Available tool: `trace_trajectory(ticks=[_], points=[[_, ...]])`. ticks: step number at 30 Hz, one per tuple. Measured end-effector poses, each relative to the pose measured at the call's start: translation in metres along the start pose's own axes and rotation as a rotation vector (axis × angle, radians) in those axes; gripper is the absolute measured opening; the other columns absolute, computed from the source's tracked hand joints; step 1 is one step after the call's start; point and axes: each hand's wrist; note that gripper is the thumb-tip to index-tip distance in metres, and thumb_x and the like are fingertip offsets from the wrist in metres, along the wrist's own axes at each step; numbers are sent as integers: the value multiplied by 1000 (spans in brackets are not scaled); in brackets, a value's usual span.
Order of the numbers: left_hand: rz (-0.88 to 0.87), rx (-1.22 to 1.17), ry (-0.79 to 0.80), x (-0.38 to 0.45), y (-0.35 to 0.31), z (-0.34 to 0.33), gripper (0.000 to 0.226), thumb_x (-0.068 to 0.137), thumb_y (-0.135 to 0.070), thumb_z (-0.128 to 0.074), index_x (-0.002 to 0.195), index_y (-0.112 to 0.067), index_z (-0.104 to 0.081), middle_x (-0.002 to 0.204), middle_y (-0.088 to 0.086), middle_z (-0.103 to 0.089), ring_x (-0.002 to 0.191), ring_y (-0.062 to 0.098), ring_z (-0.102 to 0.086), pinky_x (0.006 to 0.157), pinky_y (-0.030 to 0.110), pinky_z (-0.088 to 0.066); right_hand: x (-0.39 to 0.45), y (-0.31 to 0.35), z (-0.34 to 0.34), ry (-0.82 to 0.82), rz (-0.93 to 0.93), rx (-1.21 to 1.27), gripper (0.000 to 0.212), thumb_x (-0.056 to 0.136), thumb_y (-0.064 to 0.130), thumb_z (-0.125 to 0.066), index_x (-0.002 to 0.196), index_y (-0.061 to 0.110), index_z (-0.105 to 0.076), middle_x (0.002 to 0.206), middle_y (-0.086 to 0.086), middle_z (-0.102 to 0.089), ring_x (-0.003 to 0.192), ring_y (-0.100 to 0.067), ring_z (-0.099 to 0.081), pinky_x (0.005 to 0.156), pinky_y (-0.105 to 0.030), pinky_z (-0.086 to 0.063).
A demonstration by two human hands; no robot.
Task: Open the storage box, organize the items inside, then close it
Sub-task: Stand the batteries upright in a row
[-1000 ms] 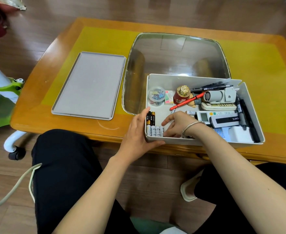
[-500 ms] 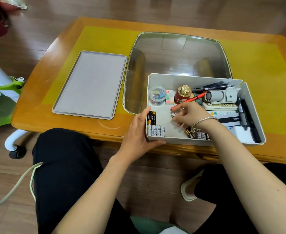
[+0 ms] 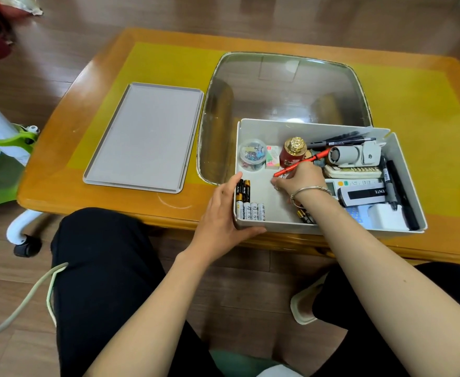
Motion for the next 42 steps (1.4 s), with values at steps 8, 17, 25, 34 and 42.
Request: trace_trajectory(ticks=[8, 17, 25, 34, 42], points=[[0, -7, 1, 0, 0, 0, 112, 61, -63, -75, 146, -49, -3, 144, -8, -28, 129, 6, -32, 94, 29, -41, -2, -6, 6, 156, 10, -115, 30, 67, 26, -77, 85, 4, -68, 90, -10, -65, 83, -22, -59, 64, -25, -45], [-3, -9, -3, 1, 1, -1, 111, 58, -70, -70, 145, -51, -3, 143, -11, -29, 125, -2, -30, 93, 25, -40, -20, -6, 18, 439, 155, -60, 23, 74, 23, -73, 91, 19, -58, 65, 4, -68, 40, -10, -55, 36, -16, -37], [1, 5, -13, 1, 4, -3, 113, 60, -61, -78, 144, -52, -3, 143, -12, -28, 125, -1, -31, 90, 21, -38, -21, 0, 17, 578, 207, -225, 36, 71, 33, -80, 98, 23, -58, 72, 5, -69, 45, -7, -57, 50, -23, -46], [-1, 7, -11, 1, 2, -3, 114, 61, -56, -80, 145, -50, -3, 144, -10, -28, 128, 4, -33, 92, 21, -38, -27, 4, 15, 619, 264, -193, 38, 74, 14, -76, 107, 18, -58, 92, -4, -71, 69, -17, -62, 64, -32, -54], [-2, 10, -14, 0, 0, -2, 114, 62, -54, -81, 145, -49, -4, 143, -11, -28, 127, 1, -31, 93, 24, -39, -25, -12, 33, 617, 302, -184, 32, 77, 9, -73, 105, 20, -61, 85, 4, -72, 63, -9, -62, 60, -18, -50]])
Point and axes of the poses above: each hand's wrist, its own x-axis towards the middle knuckle, its own z-axis out of the back of the hand, y = z × x
